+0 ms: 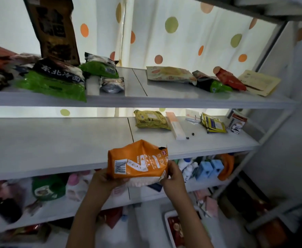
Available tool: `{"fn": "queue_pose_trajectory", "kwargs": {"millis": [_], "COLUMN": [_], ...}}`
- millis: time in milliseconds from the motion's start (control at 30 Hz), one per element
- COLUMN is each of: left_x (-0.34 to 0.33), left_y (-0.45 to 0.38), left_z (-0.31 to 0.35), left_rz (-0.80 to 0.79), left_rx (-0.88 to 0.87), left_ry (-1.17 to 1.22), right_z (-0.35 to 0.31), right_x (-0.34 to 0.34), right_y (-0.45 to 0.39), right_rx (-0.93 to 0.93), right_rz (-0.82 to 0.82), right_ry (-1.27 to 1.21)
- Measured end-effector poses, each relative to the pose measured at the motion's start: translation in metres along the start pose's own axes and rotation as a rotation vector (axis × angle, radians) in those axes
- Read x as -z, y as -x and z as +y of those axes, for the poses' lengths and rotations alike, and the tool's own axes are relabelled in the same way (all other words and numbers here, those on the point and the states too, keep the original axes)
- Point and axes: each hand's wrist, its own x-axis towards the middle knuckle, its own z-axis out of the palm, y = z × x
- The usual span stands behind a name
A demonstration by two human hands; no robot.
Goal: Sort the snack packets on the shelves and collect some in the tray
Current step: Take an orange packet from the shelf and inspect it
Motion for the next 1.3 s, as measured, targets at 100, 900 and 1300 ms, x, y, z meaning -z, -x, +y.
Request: {"fn": "queue_pose_trajectory", "kwargs": {"millis": [100, 900, 1300], "left_x": [0.002, -0.093, -0.235], "left_y": [0.005, 0.002, -0.030], "left_z": [-0.006, -0.031, -0.070], "left_rz": [-0.013, -0.117, -0.310], "left_rx": [-0.001, 0.033, 0.389], "left_ry": [-0.004, 0.021, 0.143], "right_z": [0.011, 0.073, 0.152], "right_x": [-0.011, 0.048, 0.156], "right_y": [0.006, 0.009, -0.025], "right_rx": [-0.011, -0.525, -0.470], "right_rz": [0.127, 0.179, 0.374], "right_ry": [0.034, -0.676, -0.816]}}
